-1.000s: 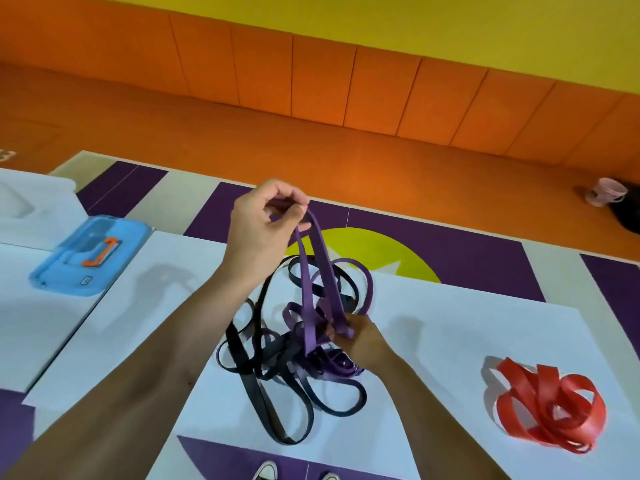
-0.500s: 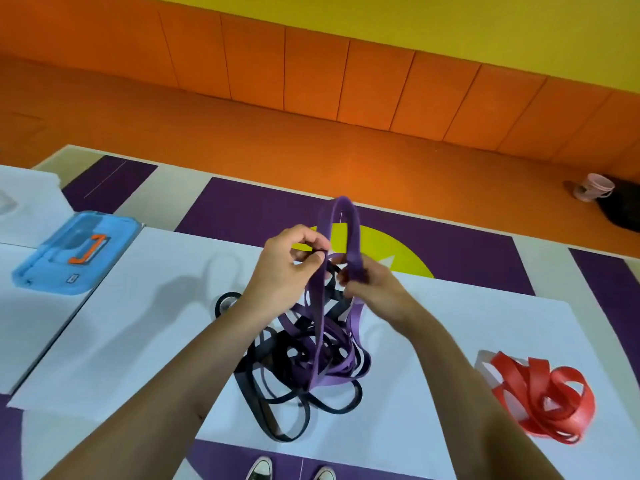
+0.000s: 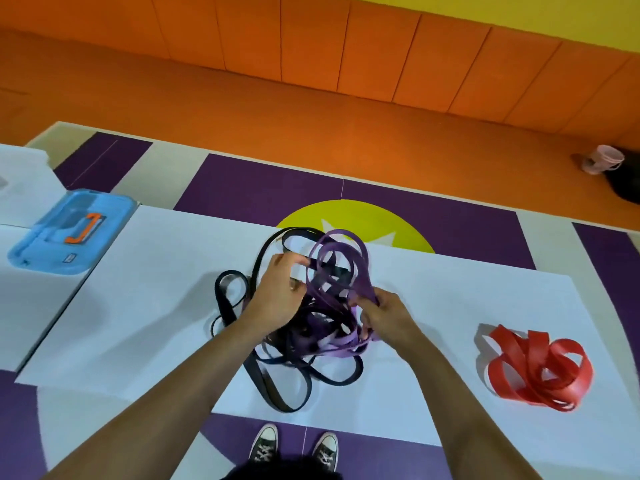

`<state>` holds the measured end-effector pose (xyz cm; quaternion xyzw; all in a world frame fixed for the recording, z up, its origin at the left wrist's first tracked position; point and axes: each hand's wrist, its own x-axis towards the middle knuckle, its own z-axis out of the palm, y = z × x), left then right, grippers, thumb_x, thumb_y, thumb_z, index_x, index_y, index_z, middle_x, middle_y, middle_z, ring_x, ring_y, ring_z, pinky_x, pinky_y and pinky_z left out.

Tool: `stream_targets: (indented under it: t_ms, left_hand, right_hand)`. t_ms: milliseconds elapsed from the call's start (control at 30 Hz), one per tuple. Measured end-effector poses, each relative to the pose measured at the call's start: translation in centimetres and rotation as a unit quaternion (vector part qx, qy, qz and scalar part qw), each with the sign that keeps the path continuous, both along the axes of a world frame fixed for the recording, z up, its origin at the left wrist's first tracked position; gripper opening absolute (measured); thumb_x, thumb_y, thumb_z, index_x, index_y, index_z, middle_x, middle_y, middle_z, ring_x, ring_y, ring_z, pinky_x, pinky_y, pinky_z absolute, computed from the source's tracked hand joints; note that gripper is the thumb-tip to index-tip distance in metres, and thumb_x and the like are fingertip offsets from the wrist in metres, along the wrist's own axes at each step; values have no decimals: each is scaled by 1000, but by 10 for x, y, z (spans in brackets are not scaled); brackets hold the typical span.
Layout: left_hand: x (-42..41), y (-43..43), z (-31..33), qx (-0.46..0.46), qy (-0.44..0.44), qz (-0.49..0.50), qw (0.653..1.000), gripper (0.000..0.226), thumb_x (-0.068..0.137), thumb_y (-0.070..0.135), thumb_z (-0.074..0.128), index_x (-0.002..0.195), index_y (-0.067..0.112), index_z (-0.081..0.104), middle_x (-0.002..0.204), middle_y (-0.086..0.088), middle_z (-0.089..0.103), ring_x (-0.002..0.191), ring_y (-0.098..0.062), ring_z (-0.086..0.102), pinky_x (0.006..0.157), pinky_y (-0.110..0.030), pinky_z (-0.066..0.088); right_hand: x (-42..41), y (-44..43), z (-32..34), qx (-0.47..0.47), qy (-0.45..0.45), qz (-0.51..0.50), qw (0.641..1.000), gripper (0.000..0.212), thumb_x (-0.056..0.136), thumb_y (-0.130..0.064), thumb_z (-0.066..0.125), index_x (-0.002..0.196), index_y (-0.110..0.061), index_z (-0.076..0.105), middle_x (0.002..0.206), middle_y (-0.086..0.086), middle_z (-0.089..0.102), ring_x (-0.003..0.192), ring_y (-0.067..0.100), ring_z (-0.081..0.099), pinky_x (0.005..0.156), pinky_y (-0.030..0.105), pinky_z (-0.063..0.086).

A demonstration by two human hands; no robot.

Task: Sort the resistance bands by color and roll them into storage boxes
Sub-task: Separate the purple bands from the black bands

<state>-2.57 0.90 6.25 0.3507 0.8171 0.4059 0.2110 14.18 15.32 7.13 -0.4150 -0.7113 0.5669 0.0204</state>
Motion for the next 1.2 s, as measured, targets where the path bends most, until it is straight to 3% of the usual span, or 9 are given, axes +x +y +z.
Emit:
stream_targets:
  t_ms: [133, 267, 367, 467, 633, 767, 933, 1033, 1200]
  left_hand:
    - [31, -3, -63, -185, -16, -137, 973, 37, 94, 30, 64, 129, 22, 57, 128, 0, 63, 111, -23, 62, 98, -37, 49]
    - [61, 2, -97, -292, 169, -210, 918, 52, 95, 33, 61, 145, 27, 45, 141, 0, 50, 130, -32, 47, 107, -47, 41]
    - [51, 8, -93, -258, 194, -163, 933, 39, 98, 30, 59, 136, 28, 51, 131, -3, 53, 122, -32, 51, 101, -45, 45]
    - [30, 7, -74, -187, 114, -132, 967, 38, 95, 33, 66, 130, 25, 55, 123, -2, 55, 116, -27, 54, 94, -42, 52]
    - [-12, -12, -38, -91, 18, -100, 991, 20, 95, 13, 64, 111, 26, 61, 96, 11, 67, 87, -10, 66, 79, -34, 52]
    - [-41, -27, -24, -54, 46, 49, 996, 19, 97, 9, 57, 112, 18, 63, 97, 1, 70, 85, -24, 67, 81, -42, 56]
    - [-45, -23, -25, -128, 54, 36, 990, 29, 95, 14, 62, 124, 13, 58, 117, -8, 68, 105, -30, 65, 90, -45, 53]
    - [-35, -17, -28, -212, 74, -8, 974, 59, 90, 27, 69, 144, 18, 46, 137, -10, 53, 126, -33, 53, 103, -44, 45]
    - [20, 14, -14, -141, -25, -199, 969, 98, 81, 32, 83, 160, 31, 25, 161, 3, 33, 148, -22, 31, 119, -39, 32]
  right_hand:
    - [4, 14, 29, 52, -29, -20, 998, 23, 94, -20, 60, 78, -4, 66, 45, 0, 48, 40, 19, 45, 49, 27, 40]
    - [6, 15, 49, 51, -20, -6, 998, 26, 96, -22, 61, 73, -13, 68, 46, -2, 40, 39, 16, 36, 49, 27, 35]
    - [13, 23, 59, 72, -31, -24, 997, 30, 97, -31, 61, 75, -13, 70, 46, -2, 36, 42, 18, 32, 49, 30, 34]
    - [20, 39, 69, 143, -66, -77, 985, 31, 96, -35, 62, 73, -17, 72, 40, -9, 41, 44, 21, 37, 53, 33, 38]
    - [30, 72, 104, 287, -77, -138, 945, 21, 93, -25, 61, 76, -17, 69, 62, 3, 57, 57, 23, 51, 53, 33, 39]
    - [33, 97, 129, 331, -49, -167, 927, 23, 89, -27, 63, 82, -7, 71, 67, 14, 61, 57, 26, 50, 54, 33, 39]
    - [17, 88, 139, 322, -4, -144, 936, 28, 93, -30, 62, 87, -4, 70, 57, 5, 49, 48, 22, 40, 46, 30, 30]
    - [3, 81, 148, 294, 34, -149, 944, 31, 91, -28, 65, 85, 2, 62, 56, 4, 42, 51, 23, 36, 50, 32, 29]
    - [-25, 57, 152, 50, 120, -174, 976, 11, 90, -17, 66, 83, -11, 61, 48, -1, 39, 43, 21, 35, 42, 26, 31]
